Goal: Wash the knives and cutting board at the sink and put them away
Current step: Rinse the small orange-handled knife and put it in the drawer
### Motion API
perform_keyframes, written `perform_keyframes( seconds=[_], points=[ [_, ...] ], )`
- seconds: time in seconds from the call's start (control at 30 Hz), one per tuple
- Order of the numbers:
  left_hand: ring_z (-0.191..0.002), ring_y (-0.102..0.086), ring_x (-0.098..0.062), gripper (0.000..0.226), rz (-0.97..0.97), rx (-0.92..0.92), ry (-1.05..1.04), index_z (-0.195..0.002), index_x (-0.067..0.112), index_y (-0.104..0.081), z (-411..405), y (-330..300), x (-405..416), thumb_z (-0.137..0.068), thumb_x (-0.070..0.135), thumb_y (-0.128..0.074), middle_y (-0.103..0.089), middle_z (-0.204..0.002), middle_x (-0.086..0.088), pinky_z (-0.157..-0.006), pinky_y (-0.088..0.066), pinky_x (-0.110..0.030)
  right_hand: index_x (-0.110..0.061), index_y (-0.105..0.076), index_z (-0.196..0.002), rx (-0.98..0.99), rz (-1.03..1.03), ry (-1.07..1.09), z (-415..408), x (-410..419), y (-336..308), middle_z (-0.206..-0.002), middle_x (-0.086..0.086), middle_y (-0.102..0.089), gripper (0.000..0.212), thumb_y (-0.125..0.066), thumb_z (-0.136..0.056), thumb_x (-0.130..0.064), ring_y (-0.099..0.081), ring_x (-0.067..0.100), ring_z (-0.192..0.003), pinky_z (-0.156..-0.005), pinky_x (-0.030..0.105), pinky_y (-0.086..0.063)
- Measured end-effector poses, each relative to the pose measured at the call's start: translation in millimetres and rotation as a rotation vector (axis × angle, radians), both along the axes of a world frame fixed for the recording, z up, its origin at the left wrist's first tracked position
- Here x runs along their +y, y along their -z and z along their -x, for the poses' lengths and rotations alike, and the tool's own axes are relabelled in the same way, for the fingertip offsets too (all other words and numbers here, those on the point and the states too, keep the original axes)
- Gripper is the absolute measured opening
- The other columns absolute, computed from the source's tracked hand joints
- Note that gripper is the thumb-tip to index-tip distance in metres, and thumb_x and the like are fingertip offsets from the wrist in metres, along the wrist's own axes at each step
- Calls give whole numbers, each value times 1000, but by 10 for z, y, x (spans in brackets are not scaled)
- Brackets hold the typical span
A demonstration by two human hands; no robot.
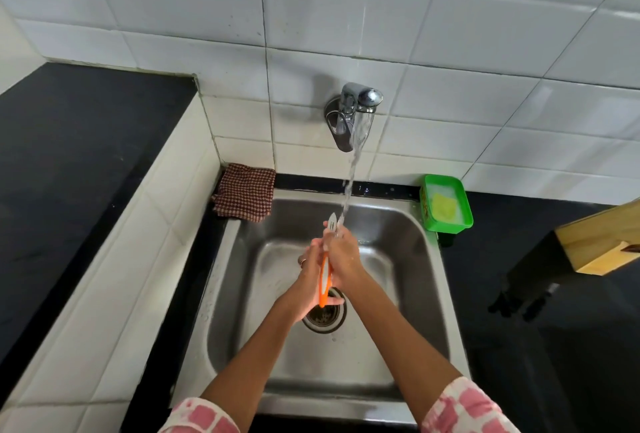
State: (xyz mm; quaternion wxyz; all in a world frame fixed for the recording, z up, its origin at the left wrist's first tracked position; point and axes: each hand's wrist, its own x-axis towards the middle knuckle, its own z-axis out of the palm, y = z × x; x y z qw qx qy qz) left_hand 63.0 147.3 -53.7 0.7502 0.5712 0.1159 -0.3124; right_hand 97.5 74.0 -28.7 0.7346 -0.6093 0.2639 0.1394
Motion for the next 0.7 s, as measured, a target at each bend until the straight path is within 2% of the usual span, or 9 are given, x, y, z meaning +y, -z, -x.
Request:
perform_keyframes(
  seconds=[0.1, 0.2, 0.27, 0.33, 0.43, 0.53, 0.6, 0.67, 0.7],
  points=[
    [-125, -45, -13, 60, 37, -33, 4, -137, 28, -42, -28, -88, -117, -93, 61, -17, -48, -137, 6, -92, -43, -42, -9, -65, -97, 54, 6, 180, -113, 29, -57, -67, 10, -58, 21, -48, -97, -21, -55, 19, -55, -56, 31, -51],
    [-106, -59, -15, 55, 58, 42, -325, -121, 19, -57, -146, -187, -253, -96, 55, -23, -62, -120, -4, -83, -50, -33, -3, -66, -101, 120, -4, 201, -216, 36, -97, -67, 7, -59, 25, -45, -97, -16, -54, 16, -56, -53, 26, -47],
    [-100, -63, -20, 60, 70, 139, -570, -109, 16, -63, -261, -185, -278, -93, 60, -26, -67, -109, -8, -91, -49, -37, -1, -63, -99, 125, -100, 128, -191, 14, -201, -73, 9, -61, 25, -42, -97, -12, -56, 15, -61, -60, 27, -49],
    [-100, -65, -23, 63, 43, 165, -655, -101, 15, -66, -342, -140, -279, -90, 64, -27, -70, -99, -8, -96, -47, -40, 2, -64, -100, 85, -158, 46, -136, -19, -239, -77, 11, -63, 27, -44, -96, -16, -60, 17, -69, -71, 30, -53],
    [-93, -64, -23, 59, 150, 217, -702, -87, 14, -67, -328, -140, -338, -94, 57, -28, -69, -86, -6, -85, -48, -35, -9, -65, -99, -39, 86, -36, -40, -9, -163, -70, 6, -64, 26, -48, -96, -28, -62, 17, -70, -77, 32, -53],
    [-97, -62, -24, 47, 198, 261, -710, -100, 15, -59, -294, -156, -393, -92, 56, -38, -66, -100, -8, -78, -49, -34, -17, -60, -86, -29, 343, -147, -4, -29, -92, -77, 8, -64, 24, -41, -98, -27, -62, 18, -73, -72, 33, -56],
    [-86, -64, -22, 35, 101, 244, -666, -93, 15, -61, -353, -149, -348, -91, 48, -49, -67, -95, -9, -69, -49, -31, -8, -58, -93, 118, 291, -378, -10, -75, -110, -78, 10, -60, 23, -38, -96, -19, -58, 17, -68, -56, 29, -52],
    [-64, -62, -18, 20, 2, 289, -568, -81, 11, -61, -426, -134, -252, -90, 29, -58, -66, -72, -8, -55, -48, -27, 2, -56, -104, 194, 94, -501, -29, -155, -160, -87, 15, -59, 23, -36, -93, -1, -59, 19, -75, -63, 29, -51],
    [-51, -60, -15, 16, -24, 303, -530, -78, 9, -60, -467, -114, -209, -89, 20, -58, -64, -59, -5, -47, -48, -24, 5, -56, -98, 191, 6, -489, -48, -207, -198, -89, 17, -58, 22, -37, -89, 10, -60, 21, -78, -70, 29, -53]
  ],
)
